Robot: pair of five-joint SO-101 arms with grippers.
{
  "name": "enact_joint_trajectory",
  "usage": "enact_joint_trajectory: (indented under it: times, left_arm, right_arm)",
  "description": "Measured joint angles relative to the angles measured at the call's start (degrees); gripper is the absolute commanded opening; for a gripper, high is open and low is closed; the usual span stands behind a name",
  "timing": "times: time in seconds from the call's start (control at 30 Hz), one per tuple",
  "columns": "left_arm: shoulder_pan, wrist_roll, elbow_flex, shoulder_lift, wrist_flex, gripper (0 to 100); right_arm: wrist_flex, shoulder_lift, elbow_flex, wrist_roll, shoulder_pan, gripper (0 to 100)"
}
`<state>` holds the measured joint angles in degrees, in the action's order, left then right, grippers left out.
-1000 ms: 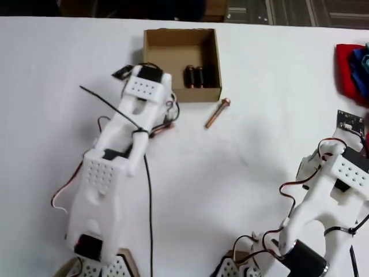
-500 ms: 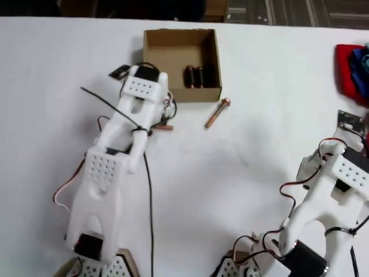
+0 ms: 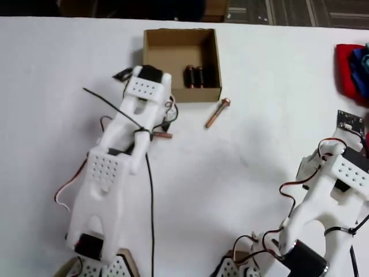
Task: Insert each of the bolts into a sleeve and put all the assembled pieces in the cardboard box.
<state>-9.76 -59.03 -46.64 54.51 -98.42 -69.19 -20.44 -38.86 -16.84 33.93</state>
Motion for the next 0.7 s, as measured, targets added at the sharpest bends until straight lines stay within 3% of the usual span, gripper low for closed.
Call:
enact_joint_trajectory:
  times: [0.17, 0.47, 0.57, 0.7]
  left_arm:
    - [0.2, 21.5, -0.5, 1.1, 0.3, 20]
    - [-0.3, 69.1, -0.6, 1.5, -1.1, 20]
    - [-0.4, 74.6, -0.5, 1.5, -1.5, 20]
    - [-0.4, 76.1, -0.5, 1.5, -1.7, 20]
  right_arm:
    - [0.0, 0.0, 0.0, 0.0, 0.0, 2.2]
    - [0.0, 0.0, 0.0, 0.0, 0.0, 2.2]
    - [0.0, 0.0, 0.0, 0.0, 0.0, 2.2]
    - [0.0, 0.0, 0.0, 0.0, 0.0, 2.2]
